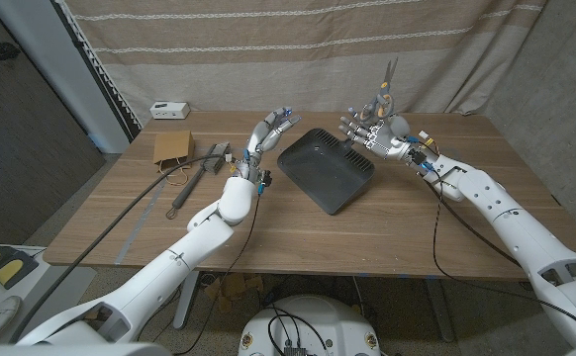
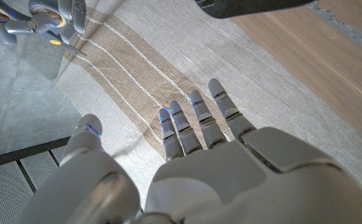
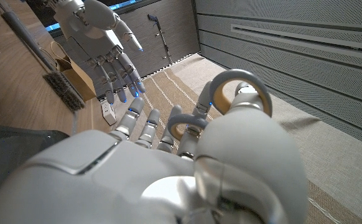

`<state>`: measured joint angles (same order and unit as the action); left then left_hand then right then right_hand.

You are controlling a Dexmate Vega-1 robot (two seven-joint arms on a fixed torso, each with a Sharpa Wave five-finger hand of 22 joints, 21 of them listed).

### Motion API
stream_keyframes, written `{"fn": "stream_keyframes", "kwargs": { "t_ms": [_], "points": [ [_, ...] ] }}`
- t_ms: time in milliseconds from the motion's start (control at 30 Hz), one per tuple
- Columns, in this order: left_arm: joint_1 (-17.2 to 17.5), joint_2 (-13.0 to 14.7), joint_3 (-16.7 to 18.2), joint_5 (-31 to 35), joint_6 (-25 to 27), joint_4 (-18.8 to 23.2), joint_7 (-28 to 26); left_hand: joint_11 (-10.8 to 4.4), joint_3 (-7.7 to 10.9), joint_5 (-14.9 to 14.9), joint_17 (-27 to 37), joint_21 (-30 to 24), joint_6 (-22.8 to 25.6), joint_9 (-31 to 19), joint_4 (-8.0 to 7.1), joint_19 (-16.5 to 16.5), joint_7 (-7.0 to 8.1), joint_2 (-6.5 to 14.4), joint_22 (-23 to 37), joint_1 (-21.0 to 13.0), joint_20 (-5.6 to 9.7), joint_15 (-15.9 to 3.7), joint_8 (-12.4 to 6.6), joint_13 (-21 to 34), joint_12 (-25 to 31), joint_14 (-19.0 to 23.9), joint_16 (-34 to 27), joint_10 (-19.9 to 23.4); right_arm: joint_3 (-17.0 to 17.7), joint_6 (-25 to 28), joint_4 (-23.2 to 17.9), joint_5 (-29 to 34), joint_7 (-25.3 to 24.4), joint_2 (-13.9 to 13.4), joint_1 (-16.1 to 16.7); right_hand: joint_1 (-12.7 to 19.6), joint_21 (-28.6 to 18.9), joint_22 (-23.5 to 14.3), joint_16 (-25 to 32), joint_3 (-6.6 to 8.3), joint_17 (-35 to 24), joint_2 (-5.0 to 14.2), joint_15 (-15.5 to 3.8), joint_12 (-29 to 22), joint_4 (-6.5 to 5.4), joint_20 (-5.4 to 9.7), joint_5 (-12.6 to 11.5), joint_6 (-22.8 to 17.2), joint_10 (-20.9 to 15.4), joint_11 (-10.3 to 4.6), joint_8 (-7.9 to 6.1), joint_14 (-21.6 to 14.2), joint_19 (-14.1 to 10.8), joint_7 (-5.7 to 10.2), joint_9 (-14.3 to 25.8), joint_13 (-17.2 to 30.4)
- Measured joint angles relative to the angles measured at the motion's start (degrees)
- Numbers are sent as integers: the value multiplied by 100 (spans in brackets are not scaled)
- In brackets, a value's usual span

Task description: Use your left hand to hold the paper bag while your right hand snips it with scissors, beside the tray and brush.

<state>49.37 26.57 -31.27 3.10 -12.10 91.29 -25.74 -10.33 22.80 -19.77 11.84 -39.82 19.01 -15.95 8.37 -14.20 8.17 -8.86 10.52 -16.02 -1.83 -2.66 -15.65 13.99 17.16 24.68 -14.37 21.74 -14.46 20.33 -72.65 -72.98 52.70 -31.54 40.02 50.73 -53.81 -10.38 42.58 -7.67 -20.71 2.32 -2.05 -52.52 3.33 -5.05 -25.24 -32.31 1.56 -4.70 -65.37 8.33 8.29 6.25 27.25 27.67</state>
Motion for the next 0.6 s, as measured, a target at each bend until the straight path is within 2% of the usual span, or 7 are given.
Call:
{"fn": "stream_keyframes", "kwargs": {
  "t_ms": [133,333,600],
  "points": [
    [3,1,0,13,0,5,-9,0,0,0,0,0,0,0,0,0,0,0,0,0,0,0,0,0,0,0,0,0,-25,-75,21,79,66,-15,-17,-22,0,0,-22,-39,48,-22,0,30,-9,-22,-1,75,-14,14,40,0,-22,-75,0,-42],
    [4,-1,0,25,1,7,-16,0,0,0,0,24,0,-1,0,0,0,0,0,0,0,0,0,0,0,0,0,0,-56,-193,50,188,173,-58,-53,-77,21,-1,-66,-132,132,-77,0,110,-41,-123,-44,207,-3,169,41,-1,-123,-207,21,-137],
    [4,-9,-5,28,15,7,-18,0,0,0,0,23,0,26,0,-22,0,0,0,0,-22,0,0,0,-22,0,0,0,-66,-290,58,282,223,-121,-66,-215,43,-1,-66,-205,223,-92,7,150,-113,-154,-88,263,-107,312,41,-82,-155,-263,113,-241]
  ]
}}
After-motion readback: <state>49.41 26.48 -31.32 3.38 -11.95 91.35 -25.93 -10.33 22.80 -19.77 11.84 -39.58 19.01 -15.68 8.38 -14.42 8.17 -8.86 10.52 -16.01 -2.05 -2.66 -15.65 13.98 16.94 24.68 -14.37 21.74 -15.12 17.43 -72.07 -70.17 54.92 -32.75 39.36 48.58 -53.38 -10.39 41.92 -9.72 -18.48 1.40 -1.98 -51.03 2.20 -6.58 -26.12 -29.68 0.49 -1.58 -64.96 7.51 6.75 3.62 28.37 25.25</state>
